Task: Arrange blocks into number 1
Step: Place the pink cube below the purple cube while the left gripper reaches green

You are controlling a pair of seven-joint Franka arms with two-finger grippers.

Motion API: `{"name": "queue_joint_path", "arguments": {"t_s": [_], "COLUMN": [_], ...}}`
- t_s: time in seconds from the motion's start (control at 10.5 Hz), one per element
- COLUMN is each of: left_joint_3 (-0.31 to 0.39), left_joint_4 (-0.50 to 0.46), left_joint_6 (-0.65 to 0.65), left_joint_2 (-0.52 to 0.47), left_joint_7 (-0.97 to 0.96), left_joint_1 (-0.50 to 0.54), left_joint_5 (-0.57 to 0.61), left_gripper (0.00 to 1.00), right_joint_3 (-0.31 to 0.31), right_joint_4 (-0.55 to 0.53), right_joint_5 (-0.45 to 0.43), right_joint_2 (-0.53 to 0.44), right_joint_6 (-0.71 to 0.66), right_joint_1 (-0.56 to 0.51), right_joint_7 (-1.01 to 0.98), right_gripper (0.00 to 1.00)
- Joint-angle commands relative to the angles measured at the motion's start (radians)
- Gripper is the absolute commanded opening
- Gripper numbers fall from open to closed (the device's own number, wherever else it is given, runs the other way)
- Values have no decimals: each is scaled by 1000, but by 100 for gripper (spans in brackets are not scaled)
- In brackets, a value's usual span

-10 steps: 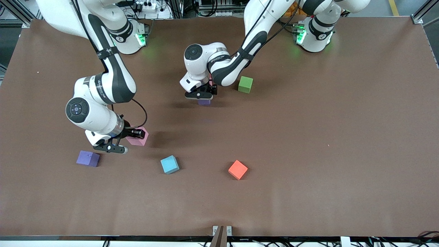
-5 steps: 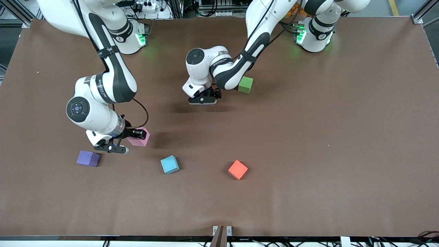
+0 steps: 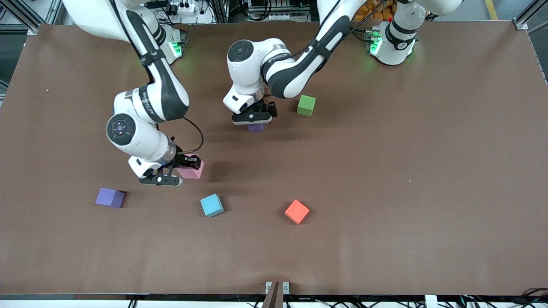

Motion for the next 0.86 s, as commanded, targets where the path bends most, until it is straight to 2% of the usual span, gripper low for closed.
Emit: {"name": "queue_joint_path", "arguments": {"t_s": [0.0, 0.38, 0.57, 0.76], "left_joint_3": [-6, -7, -7, -9], "left_joint_4": [-28, -28, -57, -42], "left_joint_6": [-40, -42, -42, -28], "left_joint_2": [-62, -56, -56, -25], "left_joint_7": [16, 116, 119, 124], "left_joint_1": [104, 325, 392, 460], "left_joint_5": [-12, -27, -36, -32], "left_gripper": [100, 100, 100, 100], "right_joint_3": [-8, -9, -9, -11], "right_joint_4": [2, -14, -36, -64], "right_joint_5": [12, 12, 12, 12], "right_joint_2": [33, 64, 63, 67], "right_joint_6": [50, 101, 101, 140], "right_joint_1": [67, 226, 310, 374], "right_joint_7": [4, 200, 263, 353], "right_gripper": [62, 61, 61, 61]}}
